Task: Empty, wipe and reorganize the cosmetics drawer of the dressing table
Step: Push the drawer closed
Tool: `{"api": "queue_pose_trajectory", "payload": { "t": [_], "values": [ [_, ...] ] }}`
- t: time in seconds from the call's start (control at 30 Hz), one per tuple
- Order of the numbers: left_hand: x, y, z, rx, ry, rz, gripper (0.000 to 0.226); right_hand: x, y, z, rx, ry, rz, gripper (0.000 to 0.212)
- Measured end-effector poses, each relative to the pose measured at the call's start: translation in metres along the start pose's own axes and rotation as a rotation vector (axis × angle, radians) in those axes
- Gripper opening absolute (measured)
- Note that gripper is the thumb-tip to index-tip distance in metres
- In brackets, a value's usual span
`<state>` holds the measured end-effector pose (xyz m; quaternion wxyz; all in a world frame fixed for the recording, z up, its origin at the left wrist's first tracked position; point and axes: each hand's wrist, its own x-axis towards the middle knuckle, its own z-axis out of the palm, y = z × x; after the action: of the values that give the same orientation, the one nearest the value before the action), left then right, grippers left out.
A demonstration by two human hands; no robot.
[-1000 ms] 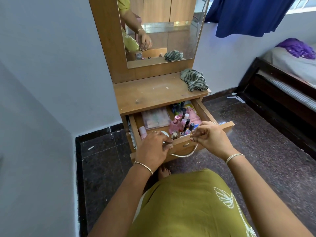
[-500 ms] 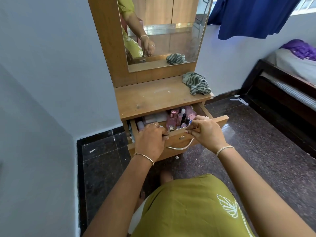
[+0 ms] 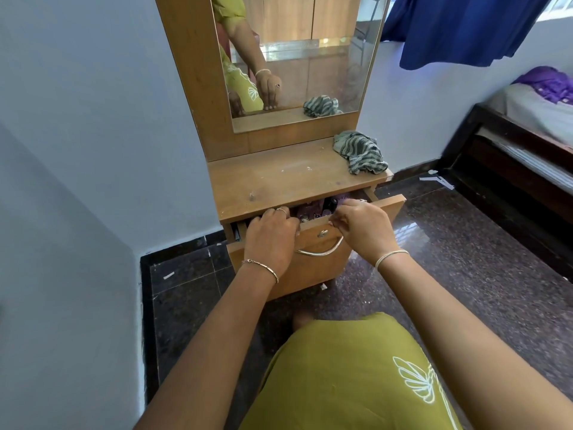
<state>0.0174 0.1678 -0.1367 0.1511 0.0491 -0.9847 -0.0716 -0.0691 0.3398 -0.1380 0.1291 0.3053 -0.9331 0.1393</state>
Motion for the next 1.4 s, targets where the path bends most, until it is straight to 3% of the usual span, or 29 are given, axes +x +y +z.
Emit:
{"api": "queue_pose_trajectory", "payload": {
  "t": [0.33,0.7,1.17,1.3,1.4],
  "values": [
    [0.01,-0.001,0.001,0.081,0.043,0.005,0.008,0.005,-0.01,0.011,-0.147,0.085,-0.029,0.009],
    [0.019,-0.012,0.006,0.158,0.044,0.101,0.019,0.029,-0.003,0.012,-0.271,0.089,-0.161,0.02],
    [0.033,-0.026,0.009,0.21,0.106,0.134,0.024,0.045,0.005,0.021,-0.247,0.18,-0.178,0.011],
    [0.04,-0.03,0.011,0.187,0.144,0.083,0.038,0.052,0.004,0.022,-0.227,0.16,-0.135,0.032],
    [0.045,-0.036,0.014,0.127,0.042,0.001,0.062,0.057,0.006,0.024,-0.207,0.111,-0.136,0.049]
  ]
}}
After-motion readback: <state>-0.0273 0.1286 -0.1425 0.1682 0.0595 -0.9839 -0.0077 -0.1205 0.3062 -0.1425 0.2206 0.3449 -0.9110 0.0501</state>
